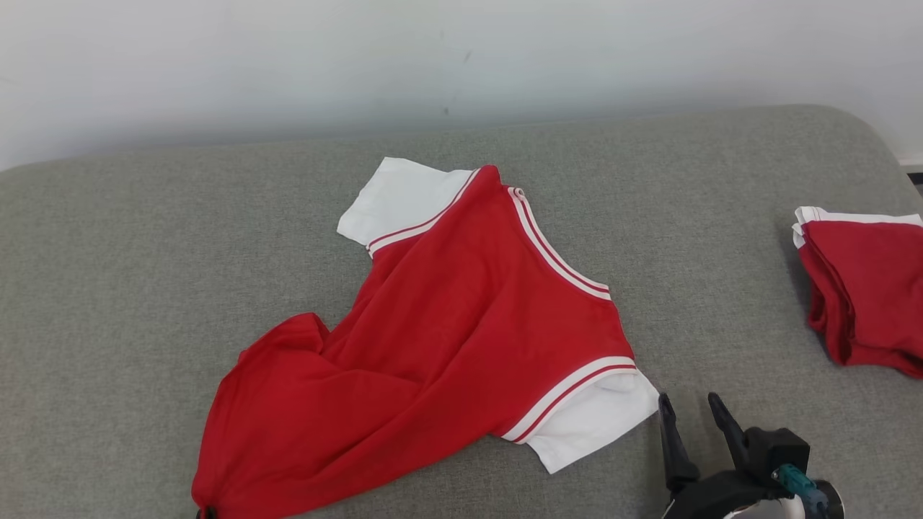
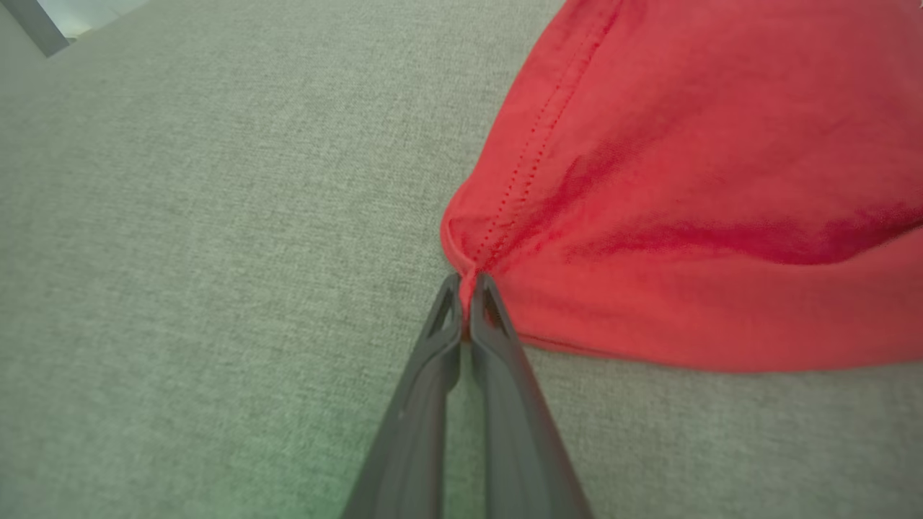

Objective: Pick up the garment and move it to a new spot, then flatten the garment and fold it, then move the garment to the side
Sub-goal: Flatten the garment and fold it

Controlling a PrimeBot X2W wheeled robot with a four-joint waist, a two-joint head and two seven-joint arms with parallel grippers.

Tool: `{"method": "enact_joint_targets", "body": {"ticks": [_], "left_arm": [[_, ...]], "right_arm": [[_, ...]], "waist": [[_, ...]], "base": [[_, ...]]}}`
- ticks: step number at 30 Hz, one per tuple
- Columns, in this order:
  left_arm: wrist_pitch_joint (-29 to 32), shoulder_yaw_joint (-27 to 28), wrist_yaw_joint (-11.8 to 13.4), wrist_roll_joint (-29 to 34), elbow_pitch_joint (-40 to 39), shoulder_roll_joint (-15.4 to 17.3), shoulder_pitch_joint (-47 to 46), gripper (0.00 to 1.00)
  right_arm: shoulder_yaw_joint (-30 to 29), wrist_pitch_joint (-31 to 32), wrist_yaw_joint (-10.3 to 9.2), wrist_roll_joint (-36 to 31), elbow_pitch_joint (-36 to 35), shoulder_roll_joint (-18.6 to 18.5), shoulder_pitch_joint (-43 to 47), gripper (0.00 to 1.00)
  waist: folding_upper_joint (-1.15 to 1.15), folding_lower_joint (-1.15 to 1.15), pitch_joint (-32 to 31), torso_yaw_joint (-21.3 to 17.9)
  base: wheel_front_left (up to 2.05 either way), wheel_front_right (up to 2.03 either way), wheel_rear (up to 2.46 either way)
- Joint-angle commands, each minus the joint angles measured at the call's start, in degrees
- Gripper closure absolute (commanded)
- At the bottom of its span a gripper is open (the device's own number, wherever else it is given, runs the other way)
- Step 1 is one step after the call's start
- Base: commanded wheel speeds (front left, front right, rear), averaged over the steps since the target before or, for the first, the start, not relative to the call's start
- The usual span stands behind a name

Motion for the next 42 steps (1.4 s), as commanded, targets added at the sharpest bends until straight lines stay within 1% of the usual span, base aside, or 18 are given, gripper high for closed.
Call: {"method": "enact_joint_targets", "body": {"ticks": [1,7,13,14,15,16,17,19,23,26,30,32,33,34,35,42], "left_arm": [[0.22,-0.32,0.15,0.51,-0.17,-0.08,0.97,1.0],[0.16,-0.72,-0.16,1.7,-2.47,-0.04,1.1,1.0],[0.05,-0.84,-0.68,2.13,-3.56,-0.04,0.43,1.0],[0.05,-0.83,-0.91,2.04,-3.61,-0.03,0.37,1.0],[0.05,-0.85,-0.89,1.9,-3.66,-0.03,0.29,1.0],[0.05,-0.86,-1.13,1.67,-3.59,-0.04,0.24,1.0],[0.05,-0.85,-1.31,1.5,-3.44,-0.03,0.27,1.0],[0.05,-0.77,-1.49,1.15,-3.47,-0.04,0.28,1.0],[0.04,-0.46,-2.27,2.65,-7.45,-0.02,0.13,1.0],[0.04,0.46,-2.53,4.03,-12.08,-0.02,-0.5,1.0],[0.04,1.6,-4.25,6.96,-18.89,0.59,-3.39,1.0],[0.04,1.57,-5.32,8.96,-22.02,2.17,-5.65,1.0],[0.04,1.57,-5.32,8.96,-22.02,2.17,-5.65,1.0],[0.04,1.45,-6.15,10.23,-24.8,3.98,-9.0,1.0],[0.04,1.45,-6.15,10.23,-24.8,3.98,-9.0,1.0],[0.04,1.9,-7.78,12.71,-29.64,12.41,-23.17,1.0]], "right_arm": [[-0.26,-0.01,-0.14,-0.62,0.78,-0.14,0.49,0.0],[-0.52,-0.01,-0.14,-1.37,3.36,-0.09,-1.26,0.0],[1.17,-0.01,-0.15,-1.76,6.4,-0.02,-3.28,0.0],[1.34,-0.01,-0.15,-1.46,7.3,-0.04,-3.61,0.21],[1.75,0.0,-0.14,-1.38,8.34,-0.26,-3.96,0.46],[2.14,0.01,-0.15,-1.29,9.31,-0.5,-4.28,0.61],[2.26,0.04,-0.15,-0.84,10.37,-0.52,-4.4,1.0],[2.31,0.02,-0.15,0.78,9.96,-0.34,-4.93,1.0],[1.75,-0.01,-0.15,3.96,5.04,-0.65,-4.16,1.0],[1.52,-0.02,-0.14,6.48,0.06,-0.65,-3.86,1.0],[2.4,-0.02,-0.14,11.66,-7.69,-0.79,-5.9,1.0],[2.42,-0.03,-0.15,14.64,-11.61,-1.65,-8.18,1.0],[2.42,-0.03,-0.15,14.64,-11.61,-1.65,-8.18,1.0],[3.11,-0.03,-0.14,16.86,-14.85,-2.62,-11.13,1.0],[3.11,-0.03,-0.14,16.86,-14.85,-2.62,-11.13,1.0],[4.6,-0.01,-0.14,21.1,-23.15,-6.63,-24.49,1.0]], "waist": [[0.0,-0.01,-0.27,0.26],[0.0,-0.01,0.02,0.72],[0.0,-0.01,0.7,1.33],[0.0,-0.01,0.75,1.4],[0.0,-0.01,0.78,1.48],[0.0,-0.01,0.81,1.55],[0.0,-0.01,0.84,1.57],[0.0,-0.01,0.89,1.58],[0.0,-0.01,0.27,1.45],[0.0,-0.01,-1.04,1.12],[0.0,-0.01,-3.81,0.63],[0.0,-0.01,-5.25,0.28],[0.0,-0.01,-5.25,0.28],[0.0,-0.01,-6.13,-0.09],[0.0,-0.01,-6.13,-0.09],[0.0,-0.01,-8.04,-0.93]], "base": [[0.0,0.0,0.0],[0.0,0.0,0.0],[0.0,0.0,0.0],[0.0,0.0,0.0],[0.0,0.0,0.0],[0.0,0.0,0.0],[0.0,0.0,0.0],[0.0,0.0,0.0],[0.0,0.0,0.0],[0.0,0.0,0.0],[0.0,0.0,0.0],[0.0,0.0,0.0],[0.0,0.0,0.0],[0.0,0.0,0.0],[0.0,0.0,0.0],[0.0,0.0,0.0]]}}
